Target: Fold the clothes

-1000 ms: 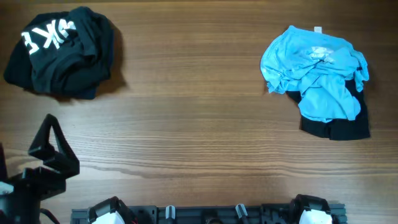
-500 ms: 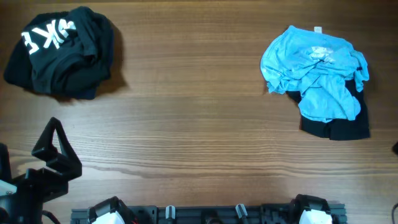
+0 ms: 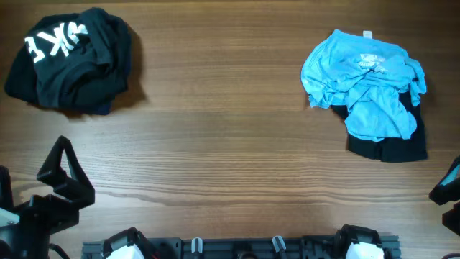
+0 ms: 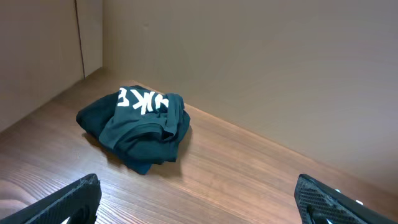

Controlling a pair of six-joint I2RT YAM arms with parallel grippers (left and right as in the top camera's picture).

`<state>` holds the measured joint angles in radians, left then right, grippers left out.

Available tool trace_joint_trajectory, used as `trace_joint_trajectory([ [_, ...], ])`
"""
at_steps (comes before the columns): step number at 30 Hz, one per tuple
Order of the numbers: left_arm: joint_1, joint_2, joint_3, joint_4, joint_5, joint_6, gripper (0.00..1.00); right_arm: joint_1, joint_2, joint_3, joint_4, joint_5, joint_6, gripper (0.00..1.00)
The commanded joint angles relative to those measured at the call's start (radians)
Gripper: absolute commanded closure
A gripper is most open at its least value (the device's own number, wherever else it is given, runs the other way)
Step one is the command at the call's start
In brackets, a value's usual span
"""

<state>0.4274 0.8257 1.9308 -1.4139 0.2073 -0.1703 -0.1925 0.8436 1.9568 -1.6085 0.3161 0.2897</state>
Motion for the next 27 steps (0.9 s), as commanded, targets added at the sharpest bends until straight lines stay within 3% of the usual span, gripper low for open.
trace_joint_trajectory([
  [1, 0.000, 0.005, -0.002, 0.070, -0.045, 0.008, 0.00, 0.002, -0.014, -0.002, 0.001, 0.017, 0.006, 0.00],
  [3, 0.000, 0.005, -0.002, 0.135, -0.044, 0.008, 0.00, 0.002, -0.014, -0.002, 0.001, 0.017, 0.005, 0.00],
  [8, -0.018, 0.006, -0.002, 0.080, -0.044, 0.008, 0.00, 0.002, -0.014, -0.002, 0.001, 0.017, 0.006, 0.00],
  [13, -0.218, -0.026, -0.006, 0.061, -0.071, 0.008, 0.00, 0.002, -0.014, -0.002, 0.001, 0.017, 0.005, 0.00],
  [16, -0.336, -0.079, -0.101, 0.140, -0.100, 0.009, 0.00, 0.002, -0.014, -0.002, 0.001, 0.017, 0.006, 0.00],
  [19, -0.425, -0.191, -0.357, 0.364, -0.154, 0.009, 0.00, 0.002, -0.014, -0.002, 0.001, 0.017, 0.006, 0.00],
  [27, -0.459, -0.505, -1.216, 1.217, -0.164, 0.008, 0.00, 0.002, -0.014, -0.002, 0.001, 0.016, 0.006, 0.00],
])
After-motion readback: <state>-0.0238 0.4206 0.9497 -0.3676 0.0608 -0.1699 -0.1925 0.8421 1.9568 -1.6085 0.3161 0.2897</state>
